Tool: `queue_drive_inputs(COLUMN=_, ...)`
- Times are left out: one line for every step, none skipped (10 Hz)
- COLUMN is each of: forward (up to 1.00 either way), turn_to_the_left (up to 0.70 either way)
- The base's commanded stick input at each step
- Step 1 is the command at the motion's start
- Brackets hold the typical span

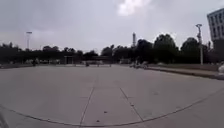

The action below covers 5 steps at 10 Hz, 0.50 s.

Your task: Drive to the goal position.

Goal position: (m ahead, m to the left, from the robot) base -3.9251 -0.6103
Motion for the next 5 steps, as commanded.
queue_drive_inputs(forward=0.70, turn_to_the_left=0.00)
queue_drive_inputs(forward=0.70, turn_to_the_left=0.00)
queue_drive_inputs(forward=0.70, turn_to_the_left=0.00)
queue_drive_inputs(forward=0.70, turn_to_the_left=0.00)
queue_drive_inputs(forward=0.70, turn_to_the_left=0.00)
